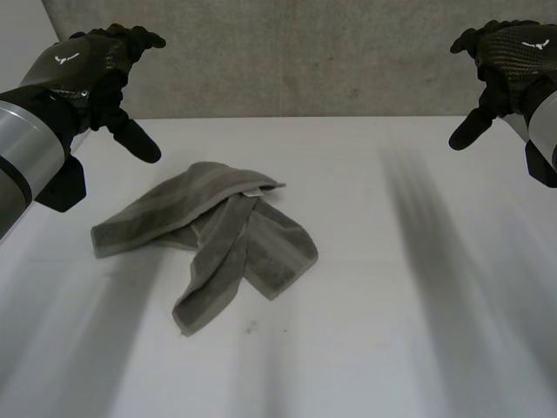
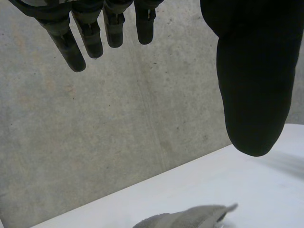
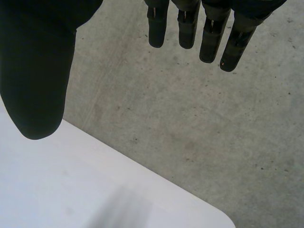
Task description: Fold the towel.
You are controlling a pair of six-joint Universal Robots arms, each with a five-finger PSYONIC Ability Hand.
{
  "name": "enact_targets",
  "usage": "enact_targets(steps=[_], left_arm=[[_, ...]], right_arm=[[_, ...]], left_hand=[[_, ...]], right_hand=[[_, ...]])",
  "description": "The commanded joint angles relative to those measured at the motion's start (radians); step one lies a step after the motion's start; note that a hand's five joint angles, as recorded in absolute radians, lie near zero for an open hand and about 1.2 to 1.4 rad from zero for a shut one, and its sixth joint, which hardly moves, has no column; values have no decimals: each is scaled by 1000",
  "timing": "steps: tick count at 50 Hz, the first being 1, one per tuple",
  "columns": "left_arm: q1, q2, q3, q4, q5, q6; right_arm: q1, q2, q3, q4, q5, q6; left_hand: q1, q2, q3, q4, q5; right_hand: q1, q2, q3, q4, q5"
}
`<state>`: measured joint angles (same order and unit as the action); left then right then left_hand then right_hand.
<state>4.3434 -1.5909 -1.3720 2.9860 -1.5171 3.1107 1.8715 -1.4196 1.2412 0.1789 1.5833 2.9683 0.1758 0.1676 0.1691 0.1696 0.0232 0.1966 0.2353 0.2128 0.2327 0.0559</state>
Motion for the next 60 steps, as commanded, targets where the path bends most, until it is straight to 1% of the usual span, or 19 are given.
enact_targets(steps=[1, 5, 7, 8, 10, 14, 18, 21, 28, 33, 37, 46, 49, 50, 51, 53, 54, 55, 60], left_arm=[[4, -35, 4, 39, 0, 0], [18, -90, 11, 54, 0, 14], [68, -147, 16, 60, 2, 49], [68, -147, 16, 60, 2, 49], [100, -207, 24, 64, 3, 103], [114, -317, 54, 64, 6, 160], [116, -461, 108, 83, 29, 174], [117, -509, 129, 103, 49, 174], [99, -691, 221, 293, 193, 170], [78, -789, 293, 378, 264, 169], [55, -885, 372, 386, 278, 172], [48, -972, 459, 384, 282, 195], [48, -988, 473, 383, 284, 201], [48, -992, 475, 383, 284, 204], [48, -992, 475, 383, 284, 204], [48, -998, 476, 386, 279, 218], [48, -998, 476, 386, 279, 218], [48, -995, 476, 393, 269, 230], [44, -917, 456, 415, 225, 295]], right_arm=[[11, 8, 0, -1, -11, 0], [24, 22, -5, 2, -28, -8], [38, 57, -6, 10, -63, -32], [38, 57, -6, 10, -63, -32], [63, 93, -8, 13, -91, -67], [93, 117, -3, 11, -94, -107], [106, 130, 1, 11, -92, -120], [110, 137, 6, 10, -92, -120], [110, 151, 24, 5, -92, -123], [112, 165, 29, 4, -92, -123], [112, 172, 30, 4, -92, -123], [112, 185, 38, 4, -95, -123], [112, 191, 38, 2, -95, -123], [112, 191, 38, 2, -95, -123], [112, 194, 38, 2, -95, -123], [112, 197, 38, 2, -95, -123], [112, 200, 38, 2, -95, -123], [112, 205, 38, 1, -95, -123], [112, 212, 38, 1, -95, -123]], left_hand=[[3, 11, 9, 9, -19], [11, 19, 18, 17, -11], [23, 31, 30, 29, 1], [23, 31, 30, 29, 1], [38, 46, 44, 44, 16], [55, 63, 62, 61, 33], [55, 63, 62, 62, 33], [49, 58, 56, 56, 28], [67, 75, 74, 73, 45], [205, 213, 211, 211, 183], [267, 275, 273, 273, 245], [311, 319, 317, 317, 289], [446, 454, 452, 452, 424], [568, 576, 575, 574, 546], [569, 577, 576, 575, 547], [1019, 1027, 1025, 1025, 997], [1021, 1029, 1028, 1027, 999], [1218, 1227, 1225, 1225, 1197], [1220, 1229, 1227, 1227, 1199]], right_hand=[[-22, -61, -38, -58, -56], [-22, -61, -38, -58, -56], [-22, -61, -38, -58, -56], [-22, -61, -38, -58, -56], [-22, -61, -38, -58, -56], [-22, -61, -38, -58, -56], [-22, -61, -38, -58, -56], [-22, -61, -38, -58, -56], [-22, -61, -38, -58, -56], [-22, -61, -38, -58, -56], [-22, -61, -38, -58, -56], [-22, -61, -38, -58, -56], [-22, -61, -38, -58, -56], [-22, -61, -38, -58, -56], [-22, -61, -38, -58, -56], [-22, -61, -38, -58, -56], [-22, -61, -38, -58, -56], [-22, -61, -38, -58, -56], [-22, -61, -38, -58, -56]])
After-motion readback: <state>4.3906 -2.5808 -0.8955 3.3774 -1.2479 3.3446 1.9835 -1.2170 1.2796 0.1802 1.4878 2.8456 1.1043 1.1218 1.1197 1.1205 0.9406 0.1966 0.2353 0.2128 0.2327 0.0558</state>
